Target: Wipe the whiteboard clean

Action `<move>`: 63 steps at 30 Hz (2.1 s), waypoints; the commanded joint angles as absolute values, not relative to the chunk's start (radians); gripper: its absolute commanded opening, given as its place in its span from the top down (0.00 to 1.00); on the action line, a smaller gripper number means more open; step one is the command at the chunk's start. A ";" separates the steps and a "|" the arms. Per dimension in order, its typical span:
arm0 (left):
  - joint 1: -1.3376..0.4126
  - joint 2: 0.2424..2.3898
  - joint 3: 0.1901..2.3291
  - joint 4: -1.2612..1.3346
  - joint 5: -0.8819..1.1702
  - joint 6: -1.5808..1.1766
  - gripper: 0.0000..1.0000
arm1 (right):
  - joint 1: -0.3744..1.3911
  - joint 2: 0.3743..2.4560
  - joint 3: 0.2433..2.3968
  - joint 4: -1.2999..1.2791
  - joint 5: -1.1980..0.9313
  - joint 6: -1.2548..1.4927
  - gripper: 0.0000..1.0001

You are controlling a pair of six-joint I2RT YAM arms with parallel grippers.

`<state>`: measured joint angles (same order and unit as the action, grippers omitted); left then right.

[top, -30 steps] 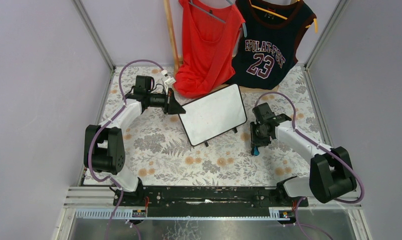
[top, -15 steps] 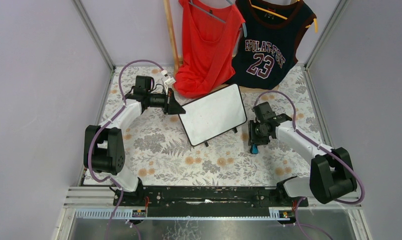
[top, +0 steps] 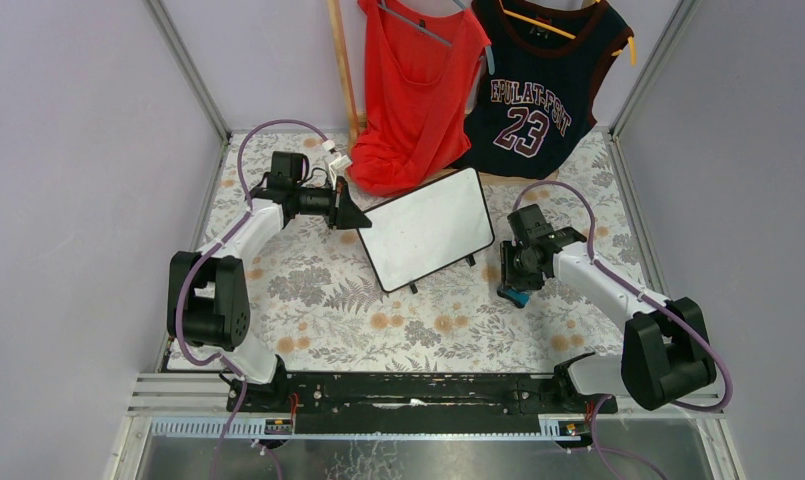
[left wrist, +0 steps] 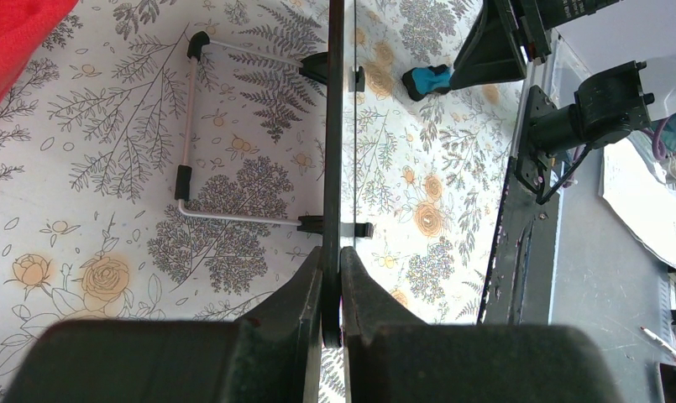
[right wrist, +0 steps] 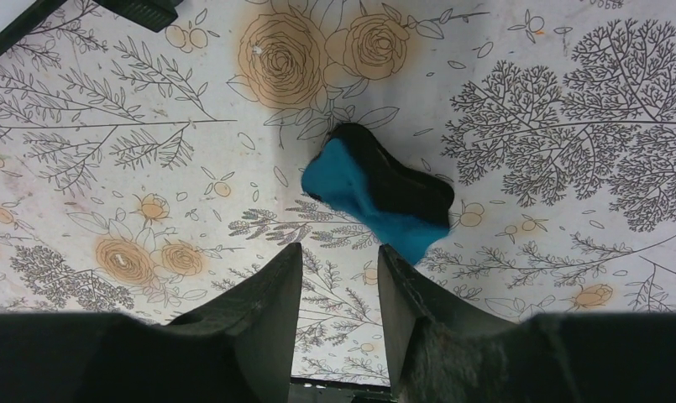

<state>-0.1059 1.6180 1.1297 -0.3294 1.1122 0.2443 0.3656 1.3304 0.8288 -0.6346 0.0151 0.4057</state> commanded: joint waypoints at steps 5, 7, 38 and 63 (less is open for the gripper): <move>-0.127 1.611 1.096 -0.380 1.022 0.305 1.00 | 0.365 1.294 0.813 -0.625 0.076 0.429 0.56; -0.128 1.612 1.099 -0.380 1.022 0.301 1.00 | 0.365 1.272 0.813 -0.622 0.090 0.431 0.56; -0.116 1.603 1.194 -0.496 1.048 0.255 0.49 | 0.365 1.257 0.800 -0.608 0.078 0.421 0.57; 0.081 1.102 0.762 0.039 0.134 0.008 0.16 | 0.364 1.055 0.797 -0.629 0.331 0.485 0.57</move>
<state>0.0750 1.1889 0.8871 -0.1349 0.3950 0.0360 0.3656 1.1416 0.7910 -0.6167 0.1589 0.4358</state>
